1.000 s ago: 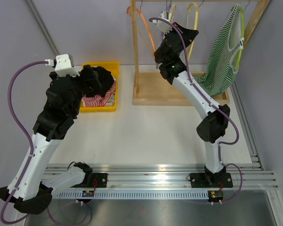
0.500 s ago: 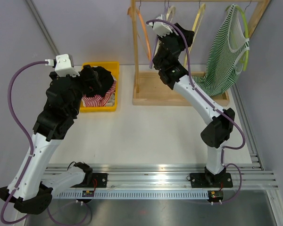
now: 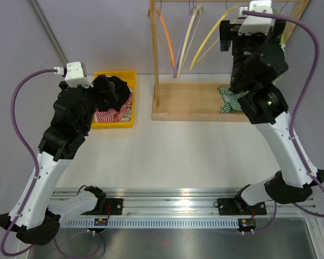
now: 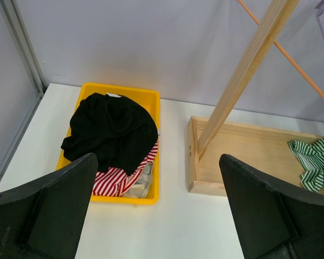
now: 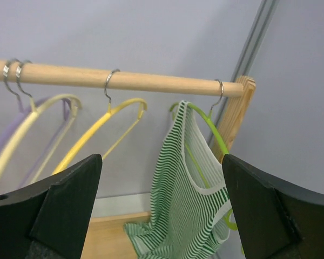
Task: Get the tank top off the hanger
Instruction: Grab a hanger with a tank top on it with the right arm
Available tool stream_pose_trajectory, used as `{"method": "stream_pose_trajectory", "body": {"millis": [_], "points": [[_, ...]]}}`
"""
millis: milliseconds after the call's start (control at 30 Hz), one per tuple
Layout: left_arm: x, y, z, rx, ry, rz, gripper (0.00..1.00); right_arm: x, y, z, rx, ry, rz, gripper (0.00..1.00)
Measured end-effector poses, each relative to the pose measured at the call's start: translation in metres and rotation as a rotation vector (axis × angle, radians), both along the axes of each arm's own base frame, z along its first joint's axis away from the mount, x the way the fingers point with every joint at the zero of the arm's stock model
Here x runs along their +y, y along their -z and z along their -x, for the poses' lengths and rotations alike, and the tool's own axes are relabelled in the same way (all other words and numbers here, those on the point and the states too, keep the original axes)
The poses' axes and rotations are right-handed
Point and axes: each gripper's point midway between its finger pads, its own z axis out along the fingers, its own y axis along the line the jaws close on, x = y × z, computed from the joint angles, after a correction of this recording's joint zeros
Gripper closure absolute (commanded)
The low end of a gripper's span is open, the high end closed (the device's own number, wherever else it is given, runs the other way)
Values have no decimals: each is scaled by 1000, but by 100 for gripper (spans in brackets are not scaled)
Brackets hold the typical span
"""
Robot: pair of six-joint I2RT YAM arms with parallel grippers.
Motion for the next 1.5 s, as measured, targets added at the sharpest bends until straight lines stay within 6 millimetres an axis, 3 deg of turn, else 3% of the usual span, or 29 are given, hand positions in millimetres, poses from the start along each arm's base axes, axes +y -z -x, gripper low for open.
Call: {"method": "stream_pose_trajectory", "body": {"millis": [167,333,400,533,733,833,1033,1300,1500], "points": [[-9,-1,-1,-3,49,3,1,-20,-33,34,-24,-102,-80,1],[-17,-2,0,-9,95,5,1,-59,-41,28,6,-107,-122,1],[-21,-1,-1,-5,111,1,1,-77,-28,16,53,-77,-135,0],[-28,6,-6,16,141,-12,1,-86,17,-22,195,-108,-156,1],[-33,13,-11,38,155,-26,1,-114,105,-82,429,-91,-211,2],[-33,12,-11,37,155,-28,1,-136,121,-93,459,-70,-242,3],[-36,19,-17,55,155,-36,1,-168,112,-93,413,-56,-271,4],[-41,30,-26,88,155,-52,1,-147,94,-101,359,-200,-262,4],[-41,33,-28,96,151,-57,1,-148,64,-103,276,-246,-238,4]]}}
